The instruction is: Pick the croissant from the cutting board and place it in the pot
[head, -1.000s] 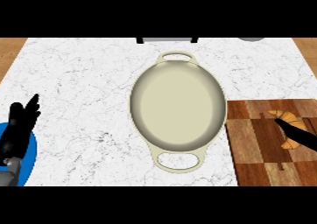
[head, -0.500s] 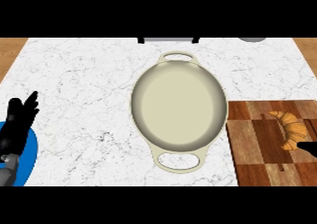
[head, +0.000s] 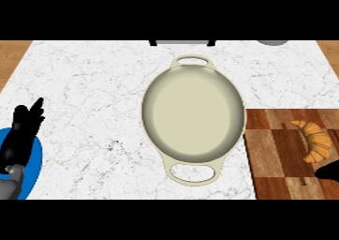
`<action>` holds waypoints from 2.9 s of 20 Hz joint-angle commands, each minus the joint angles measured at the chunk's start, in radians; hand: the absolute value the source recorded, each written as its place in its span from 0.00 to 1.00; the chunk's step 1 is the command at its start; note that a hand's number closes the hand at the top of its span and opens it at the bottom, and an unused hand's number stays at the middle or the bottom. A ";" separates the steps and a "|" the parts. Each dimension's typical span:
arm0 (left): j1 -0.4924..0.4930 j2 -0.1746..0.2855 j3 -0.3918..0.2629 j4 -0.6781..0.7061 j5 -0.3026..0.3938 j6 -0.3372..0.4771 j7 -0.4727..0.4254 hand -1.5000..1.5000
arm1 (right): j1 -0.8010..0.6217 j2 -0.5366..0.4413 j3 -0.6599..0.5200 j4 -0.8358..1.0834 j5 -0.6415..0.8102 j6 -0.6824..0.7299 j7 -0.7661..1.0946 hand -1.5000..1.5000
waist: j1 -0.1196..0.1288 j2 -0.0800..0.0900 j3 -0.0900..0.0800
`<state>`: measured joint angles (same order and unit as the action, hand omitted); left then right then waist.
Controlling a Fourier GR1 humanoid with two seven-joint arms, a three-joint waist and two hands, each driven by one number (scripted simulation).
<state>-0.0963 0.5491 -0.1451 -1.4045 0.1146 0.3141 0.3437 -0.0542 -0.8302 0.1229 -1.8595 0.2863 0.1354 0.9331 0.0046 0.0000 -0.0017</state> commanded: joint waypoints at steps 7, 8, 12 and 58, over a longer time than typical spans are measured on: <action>-0.010 -0.026 0.074 0.018 -0.044 -0.058 -0.008 0.50 | -0.085 0.188 0.047 0.102 0.129 0.031 0.106 0.00 | 0.001 0.001 0.002; -0.068 -0.083 0.045 0.054 -0.095 -0.026 0.011 0.50 | -0.069 0.140 -0.041 0.131 0.075 0.101 0.034 0.00 | -0.006 0.001 0.002; -0.044 -0.057 0.101 0.031 -0.084 -0.086 0.049 0.50 | 0.015 0.185 -0.041 0.138 0.161 0.070 -0.032 0.00 | -0.007 0.000 0.002; 0.015 -0.229 0.274 -0.094 -0.283 -0.252 0.071 0.50 | -0.240 0.386 -0.225 0.835 0.515 -0.035 -0.504 1.00 | 0.003 0.000 0.002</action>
<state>-0.1220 0.3157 0.1240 -1.4426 -0.1658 0.0810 0.4068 -0.2618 -0.4416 -0.1073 -1.0809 0.7583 0.1523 0.4756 0.0013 -0.0044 -0.0072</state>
